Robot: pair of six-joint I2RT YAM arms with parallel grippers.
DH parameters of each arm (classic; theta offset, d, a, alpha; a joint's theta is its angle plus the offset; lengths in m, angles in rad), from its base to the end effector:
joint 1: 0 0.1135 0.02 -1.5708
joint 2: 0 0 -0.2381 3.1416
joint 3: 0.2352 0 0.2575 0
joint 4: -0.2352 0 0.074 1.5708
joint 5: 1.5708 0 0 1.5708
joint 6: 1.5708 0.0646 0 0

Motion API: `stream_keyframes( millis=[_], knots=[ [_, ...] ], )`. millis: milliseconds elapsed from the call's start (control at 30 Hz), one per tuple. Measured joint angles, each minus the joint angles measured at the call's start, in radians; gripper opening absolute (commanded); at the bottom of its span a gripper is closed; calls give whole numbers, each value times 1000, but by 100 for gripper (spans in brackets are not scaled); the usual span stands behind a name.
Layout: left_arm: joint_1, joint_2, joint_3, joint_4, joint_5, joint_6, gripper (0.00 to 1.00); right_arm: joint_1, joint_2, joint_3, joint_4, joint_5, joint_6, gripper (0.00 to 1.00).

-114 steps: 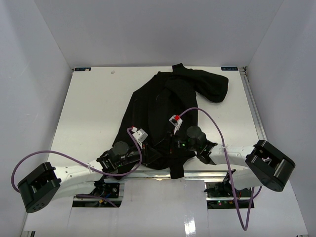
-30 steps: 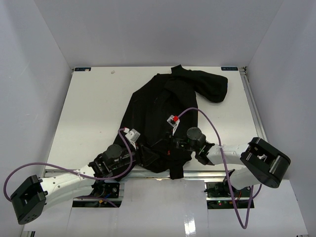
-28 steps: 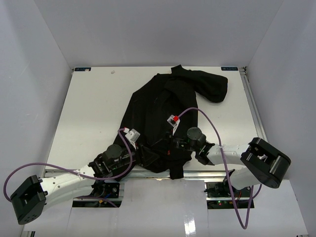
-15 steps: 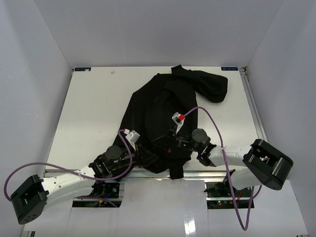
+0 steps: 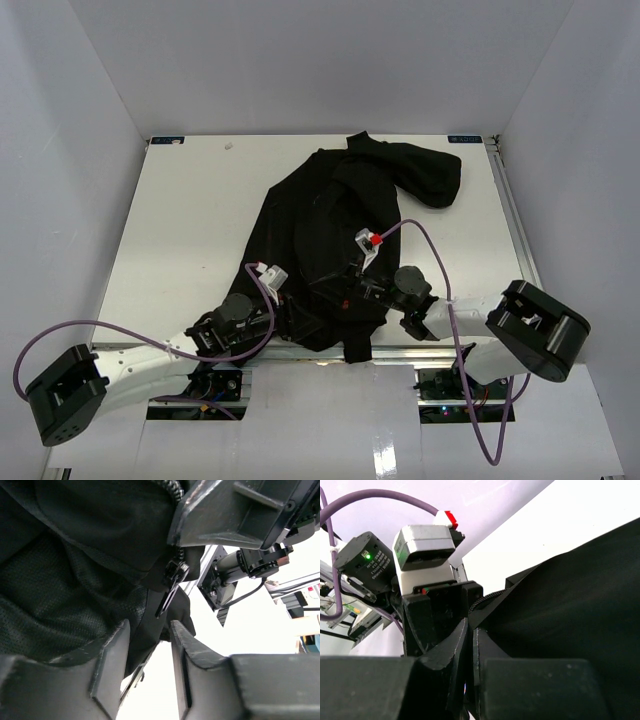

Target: Zip up the jacket

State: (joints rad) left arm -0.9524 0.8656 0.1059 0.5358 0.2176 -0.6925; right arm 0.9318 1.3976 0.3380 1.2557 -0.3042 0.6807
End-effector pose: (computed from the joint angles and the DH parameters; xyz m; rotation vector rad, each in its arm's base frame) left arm 0.1175 -0.1891 0.1354 0.4328 1.9640 -1.3204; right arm 0.1555 0.2418 0.1854 -0.4794 1.4959 1.5214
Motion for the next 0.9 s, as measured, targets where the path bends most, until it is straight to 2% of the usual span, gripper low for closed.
stream_keyframes(
  millis=[167,267,500,633,900],
  knots=[
    [0,-69,31,-145,-72,-5,54,0,-84,-59,-33,54,-39,8],
    [0,-125,77,-276,-146,-9,57,0,-192,-83,-122,116,-86,8],
    [2,-188,137,-457,-269,-22,65,0,-437,-157,-336,259,-168,8],
    [4,-70,273,-546,-325,-9,68,0,-573,-183,-482,343,-193,8],
    [16,341,557,-585,-370,39,67,0,-791,-221,-692,478,-217,8]
  ],
)
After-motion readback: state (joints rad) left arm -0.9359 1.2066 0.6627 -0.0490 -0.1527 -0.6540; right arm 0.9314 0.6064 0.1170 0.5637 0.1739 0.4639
